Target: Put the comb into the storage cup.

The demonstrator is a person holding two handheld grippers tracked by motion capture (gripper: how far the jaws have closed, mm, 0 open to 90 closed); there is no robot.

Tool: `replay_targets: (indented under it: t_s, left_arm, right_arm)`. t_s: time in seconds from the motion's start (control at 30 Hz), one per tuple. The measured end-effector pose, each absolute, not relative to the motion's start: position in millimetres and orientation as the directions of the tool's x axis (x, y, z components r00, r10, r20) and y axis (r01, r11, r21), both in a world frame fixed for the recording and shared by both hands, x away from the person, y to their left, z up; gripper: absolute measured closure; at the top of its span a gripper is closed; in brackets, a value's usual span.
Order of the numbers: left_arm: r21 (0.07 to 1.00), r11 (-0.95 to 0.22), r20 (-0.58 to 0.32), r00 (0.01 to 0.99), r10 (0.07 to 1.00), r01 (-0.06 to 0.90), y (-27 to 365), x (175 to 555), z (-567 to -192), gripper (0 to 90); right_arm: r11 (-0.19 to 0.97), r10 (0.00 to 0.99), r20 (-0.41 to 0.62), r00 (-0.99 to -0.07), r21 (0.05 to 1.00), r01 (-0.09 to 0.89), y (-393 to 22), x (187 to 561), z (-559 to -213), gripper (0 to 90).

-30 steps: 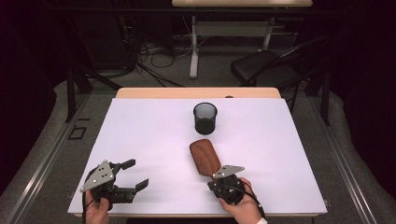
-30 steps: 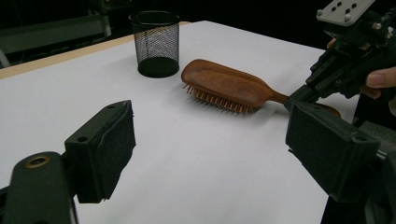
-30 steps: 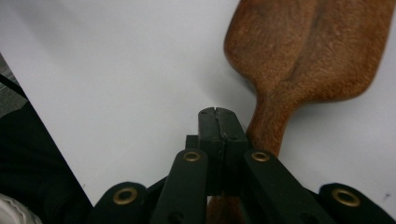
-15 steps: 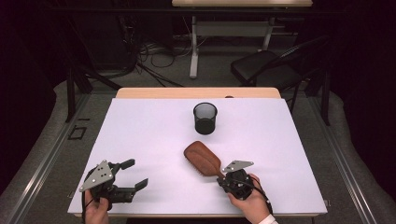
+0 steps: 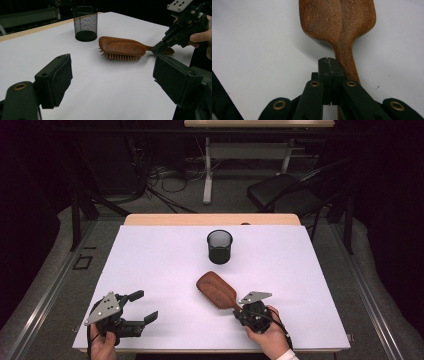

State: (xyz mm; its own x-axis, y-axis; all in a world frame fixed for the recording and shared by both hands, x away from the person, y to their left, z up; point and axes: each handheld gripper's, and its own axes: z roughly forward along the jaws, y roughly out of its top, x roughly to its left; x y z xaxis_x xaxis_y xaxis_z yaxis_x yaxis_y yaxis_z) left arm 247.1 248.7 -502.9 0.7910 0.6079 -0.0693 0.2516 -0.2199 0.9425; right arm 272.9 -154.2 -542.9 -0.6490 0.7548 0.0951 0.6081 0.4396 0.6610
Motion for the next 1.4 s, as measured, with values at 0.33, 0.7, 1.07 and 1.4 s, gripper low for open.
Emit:
replay_targets:
  t_s: [0.33,0.7,1.07,1.4]
  left_arm:
    - [0.942,-0.22,-0.07,0.789,0.61,0.254,248.8,247.3,-503.2,16.0]
    - [0.943,-0.218,-0.072,0.791,0.608,0.253,249.3,247.4,-503.1,16.0]
    - [0.943,-0.217,-0.073,0.79,0.609,0.254,249.5,247.5,-503.3,16.0]
    - [0.942,-0.218,-0.073,0.791,0.607,0.255,249.2,247.6,-503.4,16.0]
  right_arm:
    - [0.433,0.76,0.097,-0.642,0.66,0.613,-156.4,273.9,-542.4,90.0]
    - [0.435,0.753,0.105,-0.65,0.662,0.61,-155.2,273.0,-541.9,90.0]
    - [0.423,0.748,0.111,-0.654,0.68,0.599,-155.4,270.7,-537.2,85.9]
    - [0.425,0.742,0.086,-0.665,0.707,0.566,-154.7,266.1,-529.9,72.8]
